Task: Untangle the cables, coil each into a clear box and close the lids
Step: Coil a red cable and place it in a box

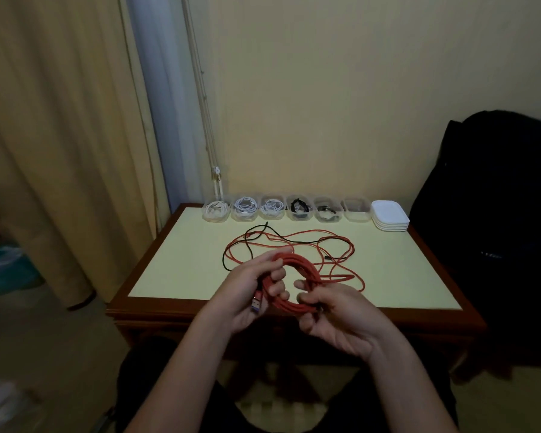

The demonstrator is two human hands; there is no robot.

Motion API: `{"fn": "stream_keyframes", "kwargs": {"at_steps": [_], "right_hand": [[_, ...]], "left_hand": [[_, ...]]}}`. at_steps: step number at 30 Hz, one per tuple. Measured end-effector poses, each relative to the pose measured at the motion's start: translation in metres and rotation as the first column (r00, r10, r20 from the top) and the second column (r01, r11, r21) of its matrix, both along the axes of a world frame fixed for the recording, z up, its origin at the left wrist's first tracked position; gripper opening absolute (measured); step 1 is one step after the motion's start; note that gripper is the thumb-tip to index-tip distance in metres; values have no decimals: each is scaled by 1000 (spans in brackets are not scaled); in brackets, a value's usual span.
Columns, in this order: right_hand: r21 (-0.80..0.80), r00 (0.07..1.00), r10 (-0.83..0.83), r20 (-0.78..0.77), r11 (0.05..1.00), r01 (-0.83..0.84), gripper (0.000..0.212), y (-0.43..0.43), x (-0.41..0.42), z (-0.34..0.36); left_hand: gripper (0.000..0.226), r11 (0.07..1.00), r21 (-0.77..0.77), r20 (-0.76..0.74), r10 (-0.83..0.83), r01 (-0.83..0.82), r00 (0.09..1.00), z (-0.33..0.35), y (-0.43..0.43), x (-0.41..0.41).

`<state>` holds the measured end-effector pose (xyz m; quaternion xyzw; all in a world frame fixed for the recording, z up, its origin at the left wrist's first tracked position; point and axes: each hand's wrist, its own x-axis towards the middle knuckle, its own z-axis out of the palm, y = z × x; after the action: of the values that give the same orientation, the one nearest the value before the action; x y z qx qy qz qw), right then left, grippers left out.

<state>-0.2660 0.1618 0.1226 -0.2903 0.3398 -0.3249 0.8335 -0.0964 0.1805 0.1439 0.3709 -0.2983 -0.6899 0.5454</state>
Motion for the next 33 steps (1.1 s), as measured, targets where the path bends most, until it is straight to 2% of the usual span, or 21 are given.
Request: {"fn": "stream_keyframes", "kwargs": {"at_steps": [3,6,8,13,17,19,22,26,30,33], "right_hand": [[-208,979,-18,-204,978,-25,13,1,2,-4],[-444,898,-89,-431,887,-126,28,2,-1,-5],[-528,865,-126,-486,831,-176,33,3,-2,-1],[-633,860,-174,-479,747,-201,31,2,-14,3],[-669,827,-316,-465,737,-94,37,-6,-36,-4],[-689,802,-403,-440,724,-14,37,-12,-45,-9],[-724,728,-507,-462,690,21,36,-21,-56,-21],[-771,637,-625,-452,633,74,34,-36,-76,-35],[-778,635,-645,-425,619,109,30,-39,-81,-34],[-782,620,-632,-465,622,47,24,-29,-66,-43]], "left_hand": [[34,991,-6,12,133,-133,991,-5,-4,-9],[44,962,-18,25,275,-274,961,-8,-6,-11],[47,935,3,-8,353,-353,935,-5,-6,-8],[45,868,27,-142,493,-495,858,6,-9,11],[32,857,19,-253,503,-515,827,16,-7,31],[34,855,30,-279,505,-518,817,18,-7,38],[45,858,77,-294,506,-508,811,19,-9,42],[46,897,74,-292,438,-436,850,20,-11,36],[40,909,94,-393,410,-407,823,26,-15,28],[33,906,117,-497,408,-407,766,30,-17,26]]}}
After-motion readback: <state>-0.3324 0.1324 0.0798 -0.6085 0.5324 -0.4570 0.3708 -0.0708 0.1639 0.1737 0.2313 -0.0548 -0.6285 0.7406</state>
